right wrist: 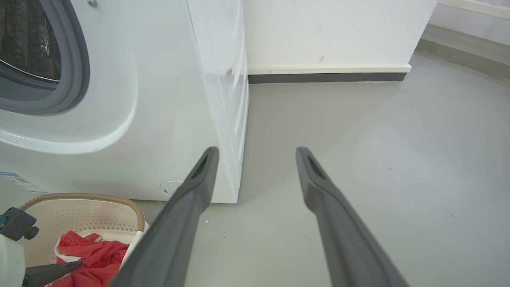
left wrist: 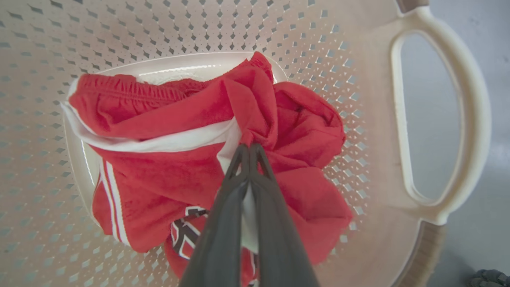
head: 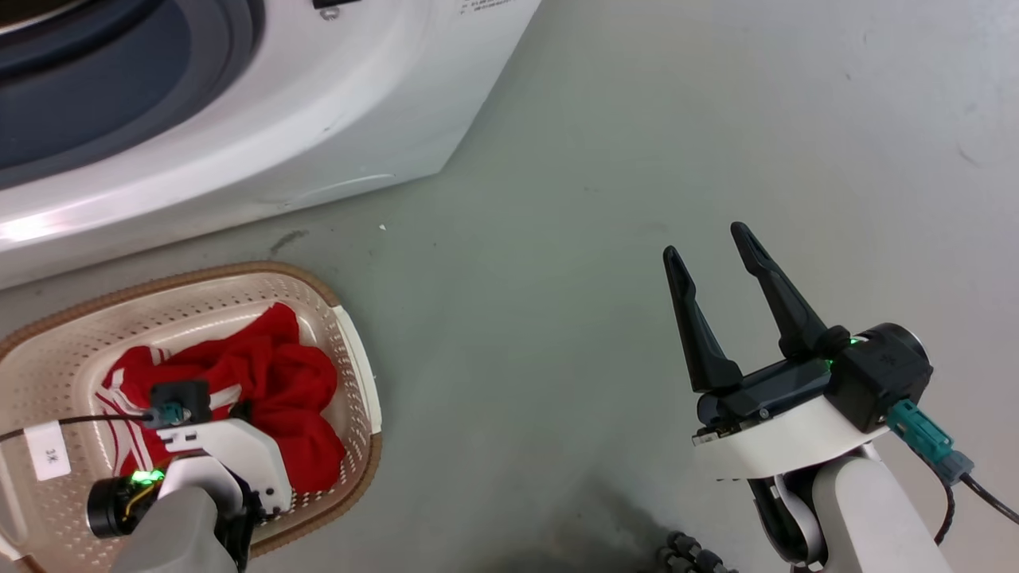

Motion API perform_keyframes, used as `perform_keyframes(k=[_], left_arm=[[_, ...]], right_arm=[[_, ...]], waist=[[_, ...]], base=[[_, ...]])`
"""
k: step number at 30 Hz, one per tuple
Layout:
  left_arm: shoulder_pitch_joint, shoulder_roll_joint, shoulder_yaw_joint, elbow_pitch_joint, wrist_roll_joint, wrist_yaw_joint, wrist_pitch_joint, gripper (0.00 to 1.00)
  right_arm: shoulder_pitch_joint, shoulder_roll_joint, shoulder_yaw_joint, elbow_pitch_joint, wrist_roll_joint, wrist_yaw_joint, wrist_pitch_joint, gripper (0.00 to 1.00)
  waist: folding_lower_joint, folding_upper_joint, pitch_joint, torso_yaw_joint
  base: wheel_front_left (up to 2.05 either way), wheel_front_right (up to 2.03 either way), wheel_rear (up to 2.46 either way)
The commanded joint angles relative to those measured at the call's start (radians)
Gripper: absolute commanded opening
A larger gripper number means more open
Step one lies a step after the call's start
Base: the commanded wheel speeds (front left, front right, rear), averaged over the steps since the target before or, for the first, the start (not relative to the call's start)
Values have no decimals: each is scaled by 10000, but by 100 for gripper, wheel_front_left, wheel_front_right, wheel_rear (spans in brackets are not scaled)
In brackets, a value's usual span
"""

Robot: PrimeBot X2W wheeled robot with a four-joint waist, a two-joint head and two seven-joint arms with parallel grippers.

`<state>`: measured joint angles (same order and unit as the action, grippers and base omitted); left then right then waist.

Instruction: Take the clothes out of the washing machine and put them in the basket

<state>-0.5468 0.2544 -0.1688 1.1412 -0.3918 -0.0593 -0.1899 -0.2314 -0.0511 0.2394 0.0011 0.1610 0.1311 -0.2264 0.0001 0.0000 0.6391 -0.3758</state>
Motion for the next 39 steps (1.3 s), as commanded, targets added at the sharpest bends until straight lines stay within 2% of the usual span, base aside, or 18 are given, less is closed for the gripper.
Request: perform_keyframes(k=[1, 8, 14, 16, 17, 18, 19, 24, 29, 39], left_arm=[[-205, 86, 33, 88, -43, 60, -87, 0], [-958, 177, 105, 865, -168, 168, -122, 0], [-1049, 241, 200, 1255, -390, 251, 409, 0], [-956, 228, 162, 1336, -427, 149, 637, 0], [-937, 192, 194, 1351, -474, 169, 637, 17], [-915, 171, 138, 1360, -431, 199, 627, 49], [-885, 144, 76, 1373, -395, 188, 648, 100], [-627, -43, 128, 1422, -590, 110, 529, 100], [26, -316, 269, 1452, -867, -81, 115, 100], [1242, -774, 250, 1466, -1084, -294, -401, 100]], right_arm=[[-209, 19, 18, -11, 97, -7, -37, 100], [-332, 17, 44, 35, -12, -7, -145, 100], [-394, 17, 5, 153, -31, -7, -194, 100], [-399, 17, 42, 187, 37, -7, -216, 100], [-382, 17, 49, 205, 43, -7, -219, 100], [-364, 17, 56, 235, 39, -7, -224, 100], [-348, 16, 58, 265, 34, -7, -224, 100], [-230, 14, 18, 433, 36, -7, -237, 100], [-17, 13, -92, 676, 36, -7, -211, 100], [1009, 10, -462, 879, -352, -7, 318, 100]], waist=[[-1, 0, 290, -133], [-1, 0, 885, -217], [-1, 0, 932, -287], [-1, 0, 865, -321], [-1, 0, 818, -319], [-1, 0, 758, -316], [-1, 0, 690, -315], [-1, 0, 20, -207], [-1, 0, -1301, -29], [-1, 0, -3813, 922]], base=[[0, 0, 0], [0, 0, 0], [0, 0, 0], [0, 0, 0], [0, 0, 0], [0, 0, 0], [0, 0, 0], [0, 0, 0], [0, 0, 0], [0, 0, 0]])
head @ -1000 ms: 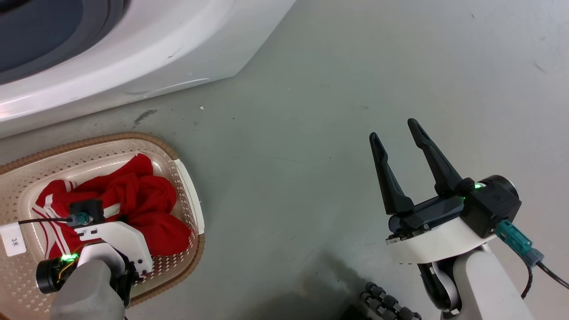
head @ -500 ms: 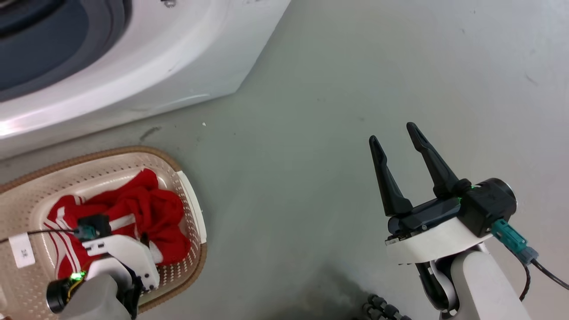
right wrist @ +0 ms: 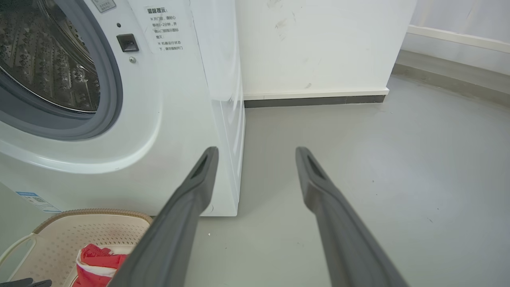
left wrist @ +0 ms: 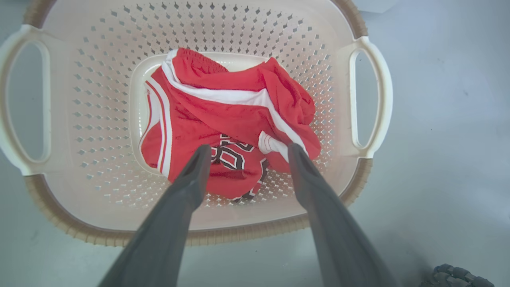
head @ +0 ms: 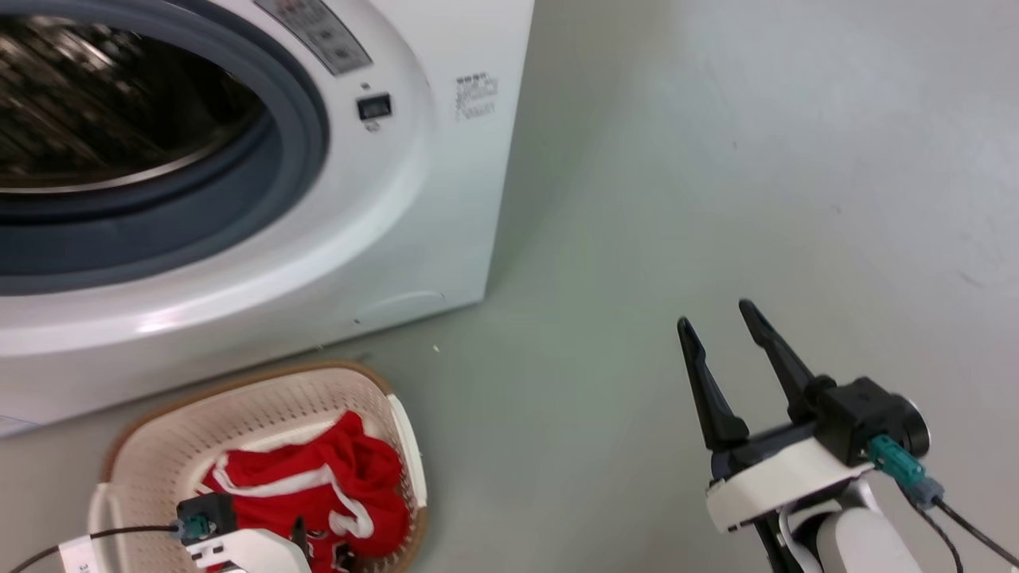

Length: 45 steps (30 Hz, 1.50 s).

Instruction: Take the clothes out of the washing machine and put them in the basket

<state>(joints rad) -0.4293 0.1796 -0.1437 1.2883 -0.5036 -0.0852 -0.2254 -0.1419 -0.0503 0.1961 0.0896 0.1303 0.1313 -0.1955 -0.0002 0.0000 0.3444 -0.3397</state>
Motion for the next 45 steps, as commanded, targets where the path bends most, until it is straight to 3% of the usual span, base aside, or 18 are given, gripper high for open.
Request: perform_keyframes(k=[1, 9, 23, 36, 45], left_arm=[[158, -83, -29, -7, 49, -46, -118, 100], [689, -248, -19, -774, 168, 114, -404, 100], [1819, -621, 788, -6310, 1717, 586, -396, 100], [2920, -1009, 899, -10730, 3388, 654, -399, 100], [3760, -788, 652, -11589, 4079, 794, -395, 100]], right_arm=[[254, 3, -80, -16, -118, -9, 85, 100], [1015, 7, -308, -365, -334, -9, 598, 100], [1476, 5, -810, -750, -595, -9, 956, 100], [1704, 7, -1392, -894, -764, -9, 1082, 100], [1972, 7, -1719, -992, -792, -9, 1124, 100]], waist=[[2, 0, -1073, 674], [2, 0, -2093, 1417], [2, 0, -2797, 2800], [2, 0, -3295, 3213], [2, 0, -3658, 3273]], base=[[0, 0, 0], [0, 0, 0], [0, 0, 0], [0, 0, 0], [0, 0, 0]])
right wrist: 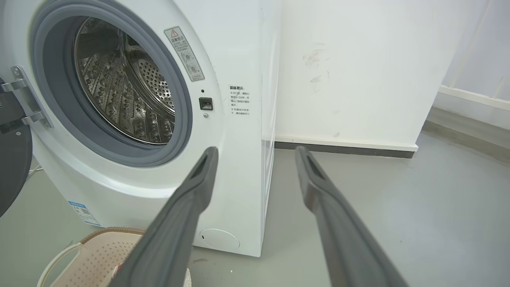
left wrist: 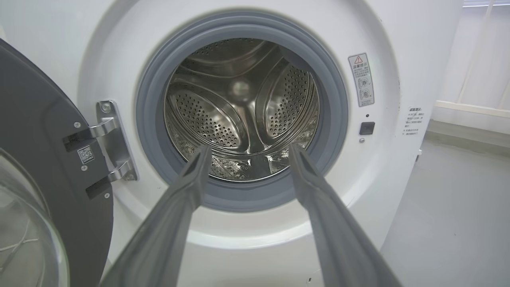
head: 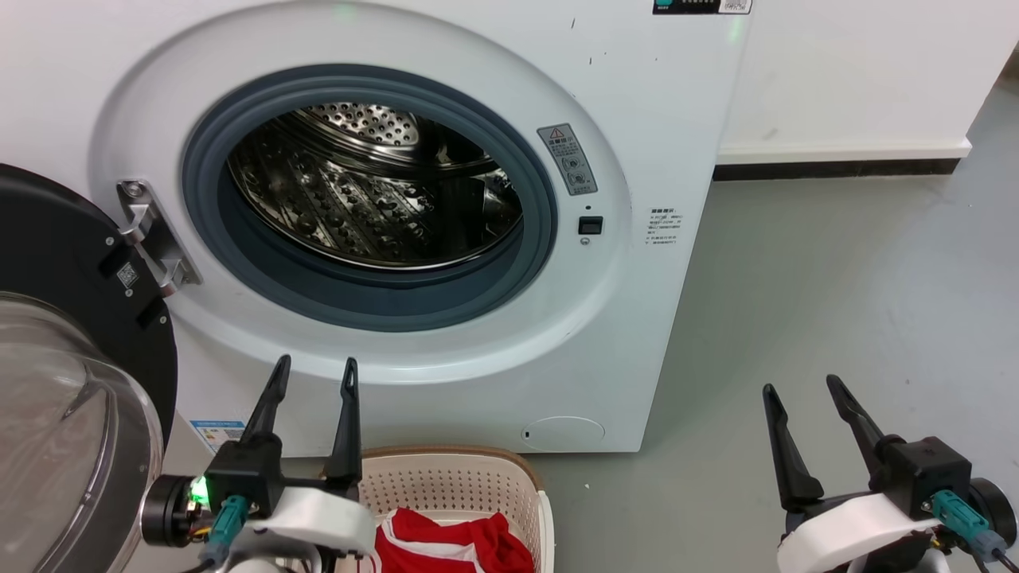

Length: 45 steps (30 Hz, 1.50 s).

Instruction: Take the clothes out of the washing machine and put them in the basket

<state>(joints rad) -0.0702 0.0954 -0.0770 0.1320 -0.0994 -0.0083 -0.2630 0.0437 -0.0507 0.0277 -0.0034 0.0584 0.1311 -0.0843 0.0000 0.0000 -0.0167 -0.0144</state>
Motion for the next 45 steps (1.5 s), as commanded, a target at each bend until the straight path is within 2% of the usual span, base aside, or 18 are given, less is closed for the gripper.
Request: perform_keyframes(k=[1, 11, 37, 38, 40, 45], left_arm=[[240, 101, -15, -65, 85, 62, -18, 100], [837, 226, -77, -232, 53, 206, 218, 100], [715, 357, -293, -268, -227, 305, 201, 100], [748, 295, -271, -199, -211, 259, 256, 0], [746, 252, -225, -44, -322, 242, 318, 0], [608, 203, -23, 98, -1397, 139, 624, 0]], right_arm=[[163, 10, -55, -82, -72, -7, 11, 100], [452, 10, 100, -172, -24, -7, 56, 100], [471, 10, 279, -176, 78, -7, 66, 100], [403, 0, 271, -153, 46, 0, 97, 0], [456, 2, 306, -64, 155, 2, 84, 0], [361, -63, 261, 34, 1378, 1, 136, 0]], waist=[[0, 0, -82, 36], [0, 0, -283, 197], [0, 0, -140, 283], [0, 0, -137, 281], [0, 0, -135, 279], [0, 0, -121, 276]], base=[[0, 0, 0], [0, 0, 0], [0, 0, 0], [0, 0, 0], [0, 0, 0], [0, 0, 0]])
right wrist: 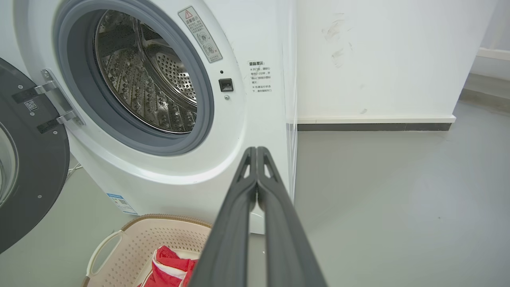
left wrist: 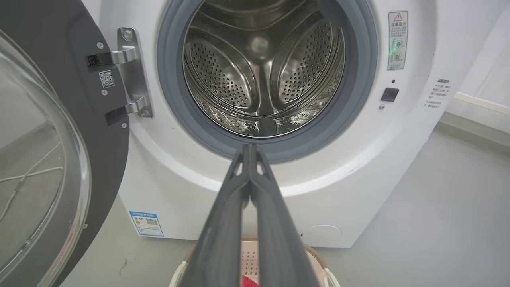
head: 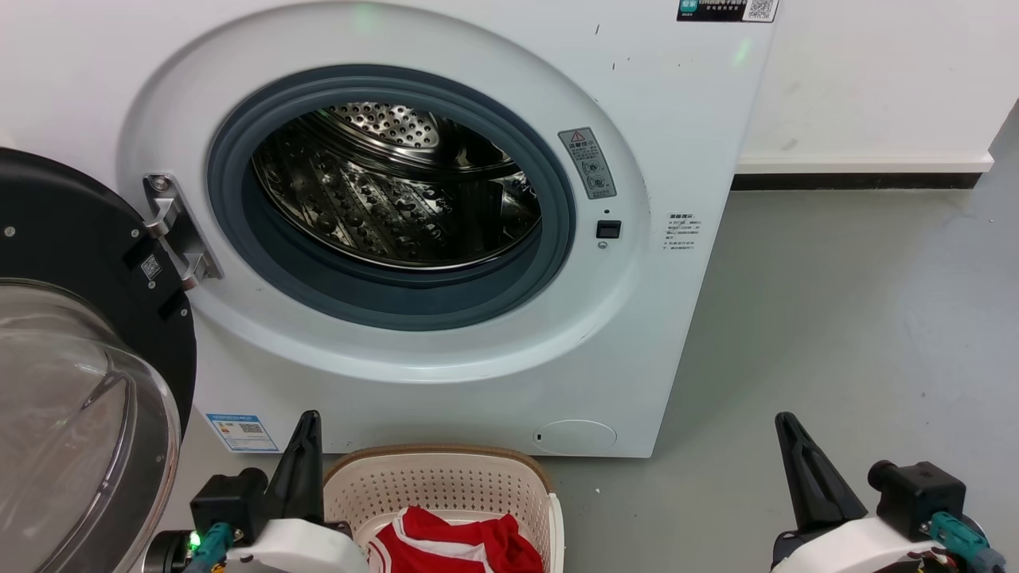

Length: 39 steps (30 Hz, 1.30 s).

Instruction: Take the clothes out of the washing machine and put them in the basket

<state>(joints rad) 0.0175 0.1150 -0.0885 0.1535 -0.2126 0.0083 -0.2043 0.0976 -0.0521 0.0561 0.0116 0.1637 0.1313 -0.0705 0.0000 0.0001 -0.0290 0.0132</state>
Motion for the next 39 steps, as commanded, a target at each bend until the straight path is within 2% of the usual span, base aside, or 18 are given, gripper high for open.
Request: perform_keyframes(k=[1, 10, 39], left_arm=[[-281, -2, 118, -107, -469, -48, 83, 0], [-384, -84, 325, -29, -2174, -218, 440, 0], [-736, -285, 938, 291, -6468, -648, 1424, 0]], right_arm=[[-219, -70, -33, -68, 559, -1, 16, 0], [-524, -189, -91, 285, 2453, -1, 137, 0], [-1116, -350, -369, 1003, 7085, -3, 503, 0]], waist=[[0, -1, 4, -2], [0, -1, 28, -13], [0, -1, 103, -44]], base=[[0, 0, 0], [0, 0, 0], [0, 0, 0]])
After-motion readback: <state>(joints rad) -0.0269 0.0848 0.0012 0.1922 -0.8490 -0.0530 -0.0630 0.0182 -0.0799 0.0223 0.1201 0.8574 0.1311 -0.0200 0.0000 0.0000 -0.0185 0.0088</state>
